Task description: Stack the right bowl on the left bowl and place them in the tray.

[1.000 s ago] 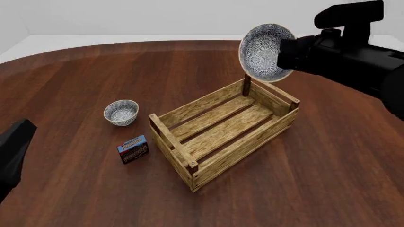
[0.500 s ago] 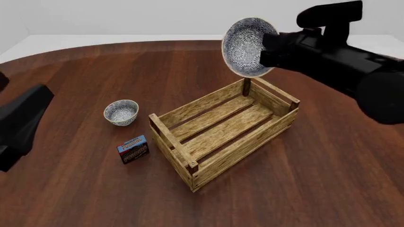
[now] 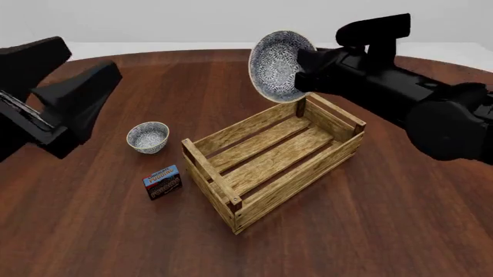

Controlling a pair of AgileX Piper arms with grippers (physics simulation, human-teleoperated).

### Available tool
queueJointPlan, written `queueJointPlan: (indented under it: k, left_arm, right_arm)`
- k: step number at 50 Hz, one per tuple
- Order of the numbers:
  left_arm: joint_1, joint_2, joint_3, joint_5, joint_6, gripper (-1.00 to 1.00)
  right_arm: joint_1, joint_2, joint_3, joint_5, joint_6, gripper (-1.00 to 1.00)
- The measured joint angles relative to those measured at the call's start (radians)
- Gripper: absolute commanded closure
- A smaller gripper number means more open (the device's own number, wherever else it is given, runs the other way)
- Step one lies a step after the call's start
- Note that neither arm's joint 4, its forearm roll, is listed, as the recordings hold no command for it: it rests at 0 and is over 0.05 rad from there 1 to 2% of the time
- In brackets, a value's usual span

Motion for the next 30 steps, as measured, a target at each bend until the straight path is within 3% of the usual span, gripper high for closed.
queueJointPlan:
  k: [30]
  left_arm:
    - [-0.133, 0.414, -0.209, -0.093, 0.023, -1.00]
  right_arm:
    - [0.034, 0.006, 0.010, -0.017, 0.001, 1.00]
